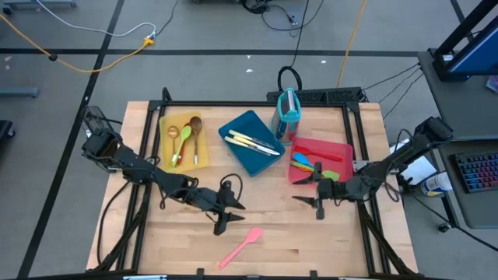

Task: Pick & Place Kitchen Items
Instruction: Put the pink spatula into the pink bin

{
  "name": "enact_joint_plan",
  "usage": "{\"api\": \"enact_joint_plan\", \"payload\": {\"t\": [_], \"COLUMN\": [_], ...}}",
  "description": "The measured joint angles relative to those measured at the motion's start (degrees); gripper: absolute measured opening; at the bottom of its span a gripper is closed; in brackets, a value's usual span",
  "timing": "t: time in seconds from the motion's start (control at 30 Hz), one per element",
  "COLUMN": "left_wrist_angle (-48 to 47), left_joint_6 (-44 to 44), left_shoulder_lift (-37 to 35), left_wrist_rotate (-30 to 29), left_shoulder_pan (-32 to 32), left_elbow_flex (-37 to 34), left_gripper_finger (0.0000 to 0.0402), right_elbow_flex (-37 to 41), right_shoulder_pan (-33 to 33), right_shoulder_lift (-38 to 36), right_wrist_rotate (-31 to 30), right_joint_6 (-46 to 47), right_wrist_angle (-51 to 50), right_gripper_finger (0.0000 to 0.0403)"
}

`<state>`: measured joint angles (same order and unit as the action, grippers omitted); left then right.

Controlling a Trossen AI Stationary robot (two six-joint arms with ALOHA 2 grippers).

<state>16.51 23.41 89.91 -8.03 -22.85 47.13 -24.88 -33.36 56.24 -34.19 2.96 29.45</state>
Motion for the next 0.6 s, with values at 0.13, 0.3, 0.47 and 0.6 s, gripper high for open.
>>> {"api": "enact_joint_plan", "payload": {"t": [0.13,0.3,0.47,0.6], "left_wrist_angle": [0.0,-0.01,-0.04,-0.02], "left_joint_6": [1.2,2.69,4.66,6.34], "left_shoulder_lift": [0.0,0.0,0.0,0.0], "left_wrist_rotate": [-0.02,-0.97,-5.91,-8.9], "left_shoulder_pan": [-2.62,-5.73,-8.75,-11.13], "left_elbow_flex": [0.0,0.0,0.0,0.0], "left_gripper_finger": [0.0175,0.0175,0.0175,0.0175], "right_elbow_flex": [0.02,0.02,0.02,0.0], "right_shoulder_pan": [0.0,0.0,0.02,0.02], "right_shoulder_lift": [5.98,12.44,18.08,22.22], "right_wrist_rotate": [0.12,0.48,3.88,5.96], "right_joint_6": [1.13,4.5,5.26,5.15], "right_wrist_angle": [5.25,10.17,17.61,24.21], "right_gripper_finger": [0.0211,0.0209,0.0202,0.0202]}}
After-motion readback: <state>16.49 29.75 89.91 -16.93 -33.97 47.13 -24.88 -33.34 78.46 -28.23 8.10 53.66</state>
